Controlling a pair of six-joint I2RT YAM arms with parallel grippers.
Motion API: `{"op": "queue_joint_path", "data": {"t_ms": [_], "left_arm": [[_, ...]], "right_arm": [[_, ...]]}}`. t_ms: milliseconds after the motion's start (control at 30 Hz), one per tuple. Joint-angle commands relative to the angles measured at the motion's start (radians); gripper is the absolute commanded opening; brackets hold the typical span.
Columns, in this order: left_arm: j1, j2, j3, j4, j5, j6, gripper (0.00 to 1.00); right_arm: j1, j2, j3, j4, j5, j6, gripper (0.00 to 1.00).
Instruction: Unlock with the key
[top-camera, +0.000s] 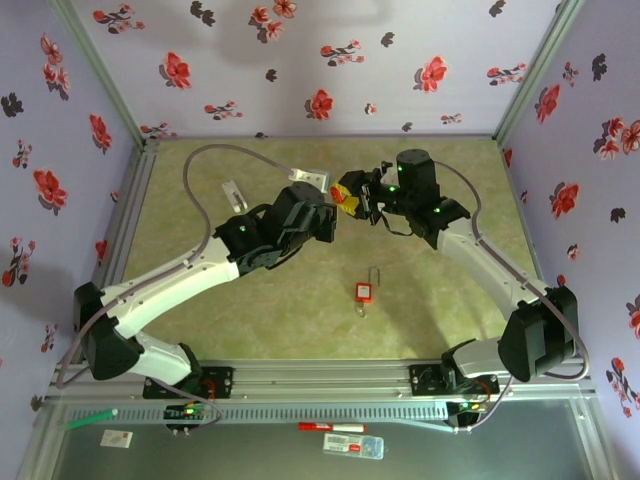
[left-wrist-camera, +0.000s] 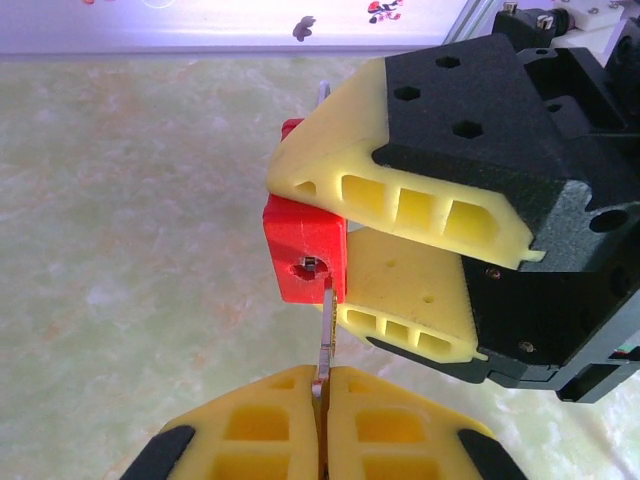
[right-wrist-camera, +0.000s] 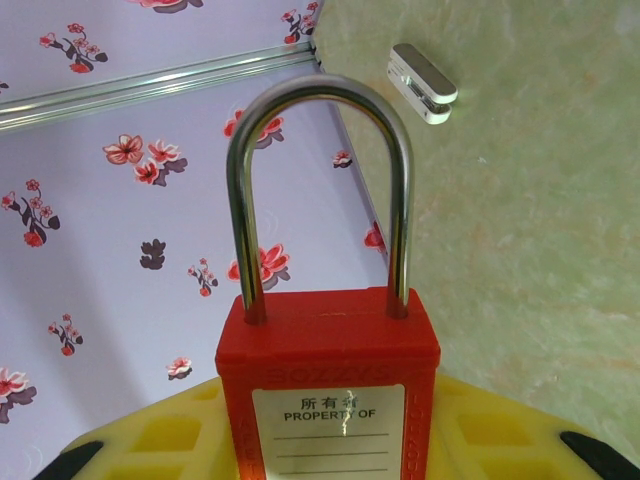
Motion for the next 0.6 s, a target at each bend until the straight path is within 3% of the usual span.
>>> {"op": "queue_joint_path", "data": {"t_ms": [0,567], "left_arm": [[0.008,-0.031,-0.014,0.007,-0.031,0.058,0.00],[0.019,-0.053,-0.043,0.030,-0.039,0.103,0.00]], "right_arm": [[-0.003,-0.026,0.025,0.018,-0.006,-0.026,0.00],[0.020,-0.032,0.027,0.007,0.008,-0.032,0.00]]}}
